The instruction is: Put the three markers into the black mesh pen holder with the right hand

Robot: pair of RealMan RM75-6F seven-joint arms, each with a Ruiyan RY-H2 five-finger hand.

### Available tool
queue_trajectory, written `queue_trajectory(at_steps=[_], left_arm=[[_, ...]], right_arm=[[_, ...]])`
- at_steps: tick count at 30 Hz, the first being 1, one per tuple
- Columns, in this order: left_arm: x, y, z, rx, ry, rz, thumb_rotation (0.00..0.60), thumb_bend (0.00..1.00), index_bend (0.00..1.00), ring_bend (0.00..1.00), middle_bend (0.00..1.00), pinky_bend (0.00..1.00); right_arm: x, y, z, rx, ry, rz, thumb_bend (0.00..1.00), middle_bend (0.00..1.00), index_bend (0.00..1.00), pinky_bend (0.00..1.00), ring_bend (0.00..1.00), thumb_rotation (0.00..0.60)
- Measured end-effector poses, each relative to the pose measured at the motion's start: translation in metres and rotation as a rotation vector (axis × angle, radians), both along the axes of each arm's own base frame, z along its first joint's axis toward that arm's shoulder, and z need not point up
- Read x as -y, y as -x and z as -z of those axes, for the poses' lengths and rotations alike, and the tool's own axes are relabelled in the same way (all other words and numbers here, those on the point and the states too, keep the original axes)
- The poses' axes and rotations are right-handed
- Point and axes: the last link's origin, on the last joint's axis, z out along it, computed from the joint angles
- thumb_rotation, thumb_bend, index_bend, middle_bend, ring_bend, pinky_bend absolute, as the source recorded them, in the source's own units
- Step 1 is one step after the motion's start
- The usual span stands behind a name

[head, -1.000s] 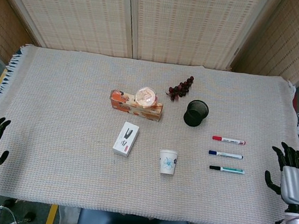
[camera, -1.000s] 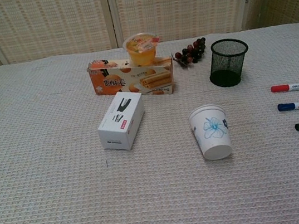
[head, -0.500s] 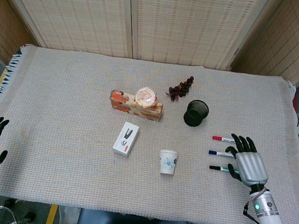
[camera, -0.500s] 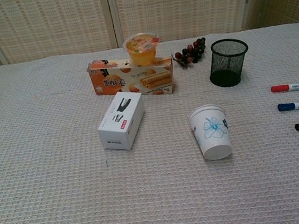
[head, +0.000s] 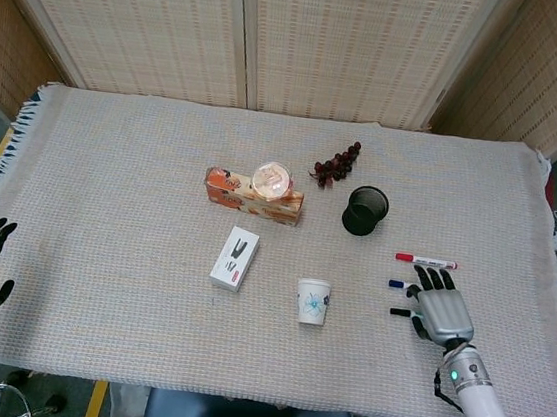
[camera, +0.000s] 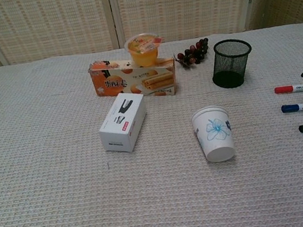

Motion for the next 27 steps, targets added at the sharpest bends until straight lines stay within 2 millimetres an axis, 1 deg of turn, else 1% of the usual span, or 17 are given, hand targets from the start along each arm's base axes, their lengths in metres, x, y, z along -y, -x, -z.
queue_trajectory(at_steps=[15,19,23,27], left_arm=[[0.000,0.001,-0.002,0.005,-0.005,-0.006,0.600,0.32,0.01,0.00,0.00,0.05],[0.000,0.002,-0.002,0.006,-0.007,-0.008,0.600,0.32,0.01,0.00,0.00,0.05],[0.000,0.001,-0.002,0.007,-0.008,-0.007,0.600,0.32,0.01,0.00,0.00,0.05],[0.000,0.001,-0.002,0.007,-0.004,-0.007,0.600,0.32,0.01,0.00,0.00,0.05]], right_arm=[[0.006,0.013,0.022,-0.053,-0.047,0.045,0.36,0.00,0.33,0.00,0.00,0.600],[0.008,0.017,0.028,-0.062,-0.057,0.060,0.36,0.00,0.39,0.00,0.01,0.600],[0.008,0.017,0.032,-0.069,-0.060,0.060,0.36,0.00,0.47,0.00,0.02,0.600],[0.010,0.015,0.031,-0.059,-0.046,0.052,0.36,0.00,0.56,0.00,0.03,0.600]])
